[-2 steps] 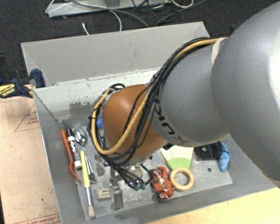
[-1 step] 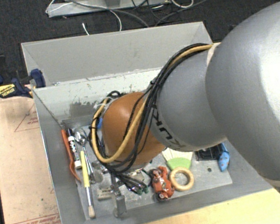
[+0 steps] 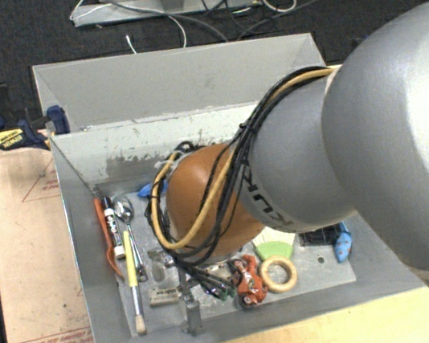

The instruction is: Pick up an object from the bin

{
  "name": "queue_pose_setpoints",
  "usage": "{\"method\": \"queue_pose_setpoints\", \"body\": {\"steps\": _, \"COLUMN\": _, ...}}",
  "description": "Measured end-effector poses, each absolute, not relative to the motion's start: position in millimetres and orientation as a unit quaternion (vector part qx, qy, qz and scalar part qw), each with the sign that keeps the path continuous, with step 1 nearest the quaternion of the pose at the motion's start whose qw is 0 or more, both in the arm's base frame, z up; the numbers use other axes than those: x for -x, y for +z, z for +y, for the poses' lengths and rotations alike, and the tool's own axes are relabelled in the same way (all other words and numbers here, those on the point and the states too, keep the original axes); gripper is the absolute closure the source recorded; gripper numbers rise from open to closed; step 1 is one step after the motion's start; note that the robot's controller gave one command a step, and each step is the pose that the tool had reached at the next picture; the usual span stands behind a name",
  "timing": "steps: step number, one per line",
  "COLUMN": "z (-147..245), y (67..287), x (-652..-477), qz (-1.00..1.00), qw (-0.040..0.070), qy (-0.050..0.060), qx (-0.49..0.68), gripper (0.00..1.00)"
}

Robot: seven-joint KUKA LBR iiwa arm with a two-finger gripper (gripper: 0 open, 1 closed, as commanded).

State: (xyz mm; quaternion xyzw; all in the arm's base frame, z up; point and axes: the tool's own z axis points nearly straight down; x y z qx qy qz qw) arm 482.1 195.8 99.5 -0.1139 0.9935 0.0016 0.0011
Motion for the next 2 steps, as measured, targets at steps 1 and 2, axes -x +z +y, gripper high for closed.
{"method": "queue_pose_setpoints", "body": {"steps": 1, "z": 186.3, "y": 73.0, "x": -487.5, "qz": 0.987, "qw": 0.013, "qy": 0.004, "qx": 0.159, "gripper": 0.00}}
{"method": "queue_pose_setpoints", "body": {"steps": 2, "z": 194.4, "y": 70.6, "x": -480.8, "qz": 0.990, "qw": 0.009, "qy": 0.004, "qx": 0.141, "gripper": 1.00}}
